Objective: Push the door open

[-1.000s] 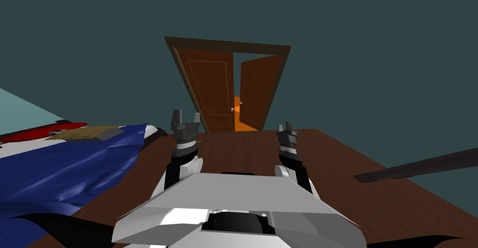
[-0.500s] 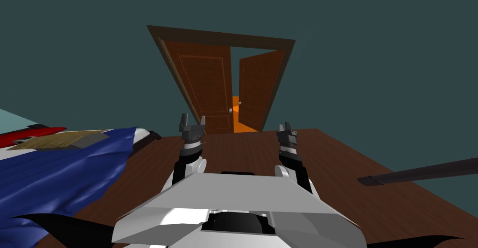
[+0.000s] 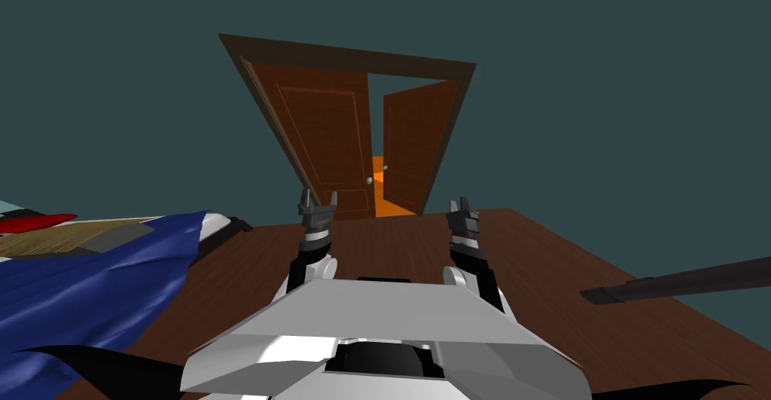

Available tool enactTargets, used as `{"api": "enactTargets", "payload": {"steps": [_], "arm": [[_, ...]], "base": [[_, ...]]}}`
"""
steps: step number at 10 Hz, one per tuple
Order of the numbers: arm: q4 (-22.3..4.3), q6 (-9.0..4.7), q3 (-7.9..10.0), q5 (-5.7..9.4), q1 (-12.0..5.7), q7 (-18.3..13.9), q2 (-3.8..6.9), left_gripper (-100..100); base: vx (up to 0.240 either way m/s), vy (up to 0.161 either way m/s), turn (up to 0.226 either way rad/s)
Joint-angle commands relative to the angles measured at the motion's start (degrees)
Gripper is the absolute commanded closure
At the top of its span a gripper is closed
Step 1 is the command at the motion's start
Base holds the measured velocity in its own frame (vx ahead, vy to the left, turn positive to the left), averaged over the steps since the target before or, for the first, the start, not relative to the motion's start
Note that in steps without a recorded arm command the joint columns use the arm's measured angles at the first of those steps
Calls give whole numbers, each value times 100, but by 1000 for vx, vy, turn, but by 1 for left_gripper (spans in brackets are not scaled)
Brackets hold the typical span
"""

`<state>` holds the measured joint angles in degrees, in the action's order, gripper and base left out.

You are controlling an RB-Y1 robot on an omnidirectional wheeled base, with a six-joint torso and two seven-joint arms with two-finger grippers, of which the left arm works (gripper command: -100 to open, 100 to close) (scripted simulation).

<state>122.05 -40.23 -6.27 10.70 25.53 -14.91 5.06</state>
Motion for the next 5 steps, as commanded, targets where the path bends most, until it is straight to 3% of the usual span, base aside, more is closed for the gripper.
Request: {"api": "enactTargets", "payload": {"steps": [1, 5], "arm": [[-250, -84, -113, 215, -45, -195, 64, -100], [-749, -248, -341, 646, -125, -575, 187, -100]], "base": [[147, 8, -61], [134, 7, -40]]}}
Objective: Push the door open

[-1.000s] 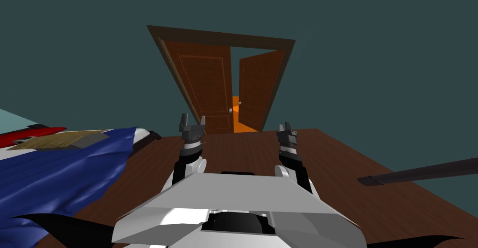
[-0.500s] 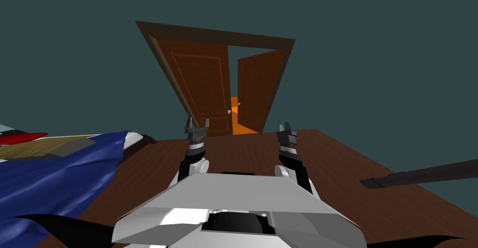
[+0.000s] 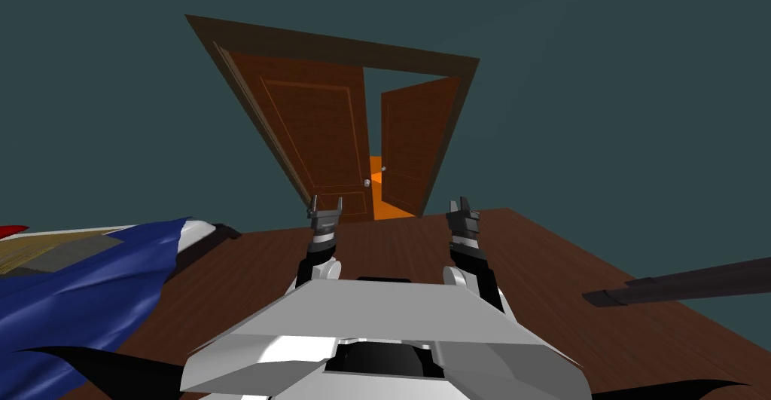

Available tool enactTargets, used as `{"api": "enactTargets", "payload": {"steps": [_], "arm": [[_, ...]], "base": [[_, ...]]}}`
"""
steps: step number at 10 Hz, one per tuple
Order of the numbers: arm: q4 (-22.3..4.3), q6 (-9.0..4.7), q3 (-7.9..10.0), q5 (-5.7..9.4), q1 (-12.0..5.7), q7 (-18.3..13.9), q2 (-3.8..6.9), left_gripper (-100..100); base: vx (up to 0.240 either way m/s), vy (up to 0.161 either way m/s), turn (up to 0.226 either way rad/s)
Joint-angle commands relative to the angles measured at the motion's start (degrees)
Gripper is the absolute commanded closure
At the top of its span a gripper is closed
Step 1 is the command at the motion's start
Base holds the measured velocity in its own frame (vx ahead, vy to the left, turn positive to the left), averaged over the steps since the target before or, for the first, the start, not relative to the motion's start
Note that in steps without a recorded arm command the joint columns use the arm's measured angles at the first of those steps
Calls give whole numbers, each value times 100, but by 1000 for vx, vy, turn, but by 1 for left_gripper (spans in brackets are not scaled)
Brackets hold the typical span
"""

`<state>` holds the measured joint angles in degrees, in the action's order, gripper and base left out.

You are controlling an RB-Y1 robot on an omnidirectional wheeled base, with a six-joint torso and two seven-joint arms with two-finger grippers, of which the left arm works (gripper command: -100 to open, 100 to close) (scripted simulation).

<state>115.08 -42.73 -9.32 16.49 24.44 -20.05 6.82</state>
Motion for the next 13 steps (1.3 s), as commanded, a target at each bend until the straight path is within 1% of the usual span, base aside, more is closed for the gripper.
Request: {"api": "enactTargets", "payload": {"steps": [1, 4, 5, 9, 10, 13], "arm": [[-156, -33, -85, 158, -33, -141, 35, -100], [-474, -138, -230, 433, -84, -384, 109, -100], [-686, -208, -327, 617, -118, -546, 158, -100], [-1122, -351, -527, 994, -188, -879, 255, -100], [-1340, -423, -627, 1183, -223, -1045, 303, -100], [-1667, -531, -778, 1467, -276, -1295, 373, -100]], "base": [[114, 5, -37], [105, -6, -33], [131, 8, -55], [113, -3, -38], [137, 6, -70], [130, 10, -38]]}}
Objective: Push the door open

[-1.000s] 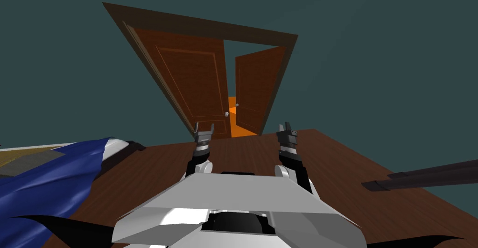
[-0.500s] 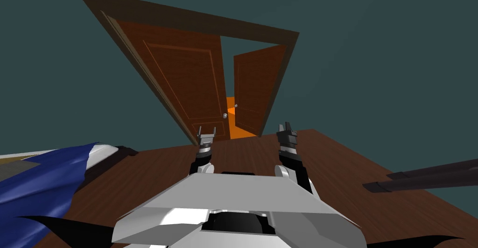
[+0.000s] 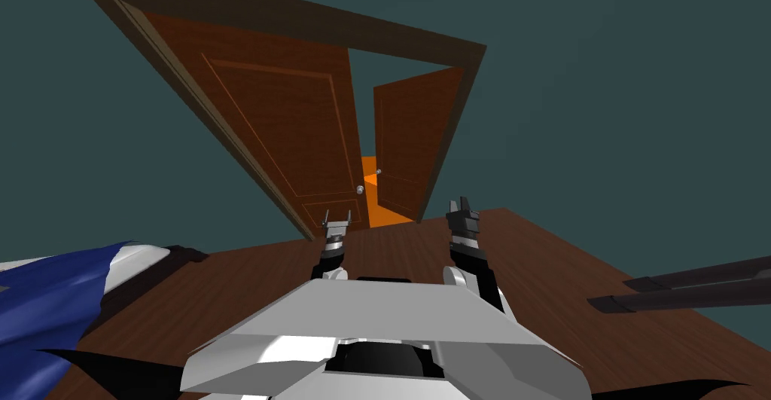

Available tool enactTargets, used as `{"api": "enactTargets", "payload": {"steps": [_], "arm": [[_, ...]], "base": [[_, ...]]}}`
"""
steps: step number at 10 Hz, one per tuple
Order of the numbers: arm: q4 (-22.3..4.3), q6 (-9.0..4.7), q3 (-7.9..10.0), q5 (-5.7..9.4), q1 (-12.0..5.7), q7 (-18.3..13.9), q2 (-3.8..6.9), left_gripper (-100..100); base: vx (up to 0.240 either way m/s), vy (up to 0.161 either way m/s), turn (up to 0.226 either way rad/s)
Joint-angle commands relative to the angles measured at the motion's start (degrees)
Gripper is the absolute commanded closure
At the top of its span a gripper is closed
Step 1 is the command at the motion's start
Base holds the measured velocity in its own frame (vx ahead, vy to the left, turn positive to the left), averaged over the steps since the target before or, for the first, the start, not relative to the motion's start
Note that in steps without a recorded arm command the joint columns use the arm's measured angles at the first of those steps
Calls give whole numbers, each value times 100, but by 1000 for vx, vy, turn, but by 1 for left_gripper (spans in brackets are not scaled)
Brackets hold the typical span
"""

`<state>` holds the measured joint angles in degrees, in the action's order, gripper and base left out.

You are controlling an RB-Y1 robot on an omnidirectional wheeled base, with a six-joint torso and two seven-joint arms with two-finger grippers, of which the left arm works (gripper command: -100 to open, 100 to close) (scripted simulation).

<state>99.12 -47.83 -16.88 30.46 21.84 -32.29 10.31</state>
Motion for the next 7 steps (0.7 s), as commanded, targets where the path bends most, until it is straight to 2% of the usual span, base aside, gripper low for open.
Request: {"api": "enactTargets", "payload": {"steps": [1, 2, 7], "arm": [[-180, -57, -72, 164, -33, -156, 47, -100], [-398, -129, -171, 353, -68, -322, 93, -100], [-928, -303, -414, 812, -152, -727, 202, -100]], "base": [[85, 8, -31], [112, 5, -62], [113, 10, -37]]}}
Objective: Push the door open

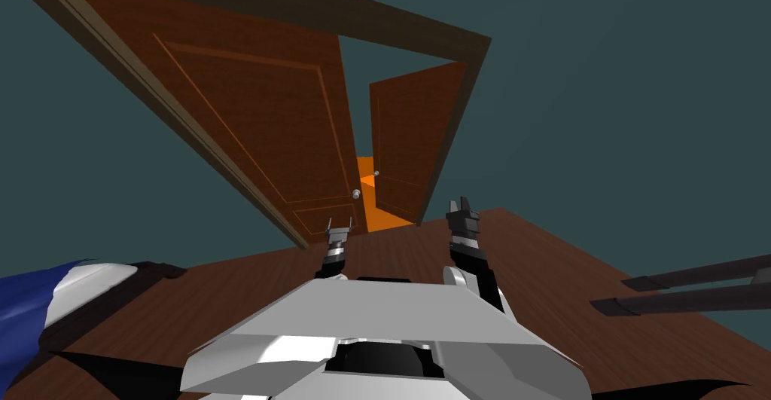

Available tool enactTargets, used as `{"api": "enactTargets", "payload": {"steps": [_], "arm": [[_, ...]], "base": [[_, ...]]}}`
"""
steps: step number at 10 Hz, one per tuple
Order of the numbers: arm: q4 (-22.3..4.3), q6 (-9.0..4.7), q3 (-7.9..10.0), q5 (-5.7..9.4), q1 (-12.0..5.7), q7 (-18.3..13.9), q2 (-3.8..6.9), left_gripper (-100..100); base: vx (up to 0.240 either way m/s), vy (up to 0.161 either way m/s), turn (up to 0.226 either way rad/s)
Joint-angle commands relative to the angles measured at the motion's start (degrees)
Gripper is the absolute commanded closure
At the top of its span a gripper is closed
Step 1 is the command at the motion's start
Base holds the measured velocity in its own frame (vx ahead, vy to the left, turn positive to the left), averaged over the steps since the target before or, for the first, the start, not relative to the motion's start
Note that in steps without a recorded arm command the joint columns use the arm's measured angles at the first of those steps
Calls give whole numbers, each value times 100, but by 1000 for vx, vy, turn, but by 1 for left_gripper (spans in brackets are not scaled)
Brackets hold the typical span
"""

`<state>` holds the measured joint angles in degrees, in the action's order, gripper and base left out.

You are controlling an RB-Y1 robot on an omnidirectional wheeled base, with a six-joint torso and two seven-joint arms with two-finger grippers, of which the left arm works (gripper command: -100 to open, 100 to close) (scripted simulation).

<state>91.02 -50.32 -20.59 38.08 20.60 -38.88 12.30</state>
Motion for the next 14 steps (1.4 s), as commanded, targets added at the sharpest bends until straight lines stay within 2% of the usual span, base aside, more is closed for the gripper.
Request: {"api": "enactTargets", "payload": {"steps": [1, 3, 4, 11, 13, 14], "arm": [[-223, -89, -91, 140, -46, -148, 25, -100], [-423, -154, -182, 313, -78, -300, 65, -100], [-622, -220, -274, 486, -109, -452, 105, -100], [-1270, -434, -571, 1047, -213, -947, 232, -100], [-1588, -539, -717, 1322, -264, -1190, 294, -100], [-1665, -564, -752, 1390, -277, -1249, 309, -100]], "base": [[98, 8, -36], [101, 7, -34], [119, 16, -47], [108, 11, -31], [151, 25, -59], [151, 48, -21]]}}
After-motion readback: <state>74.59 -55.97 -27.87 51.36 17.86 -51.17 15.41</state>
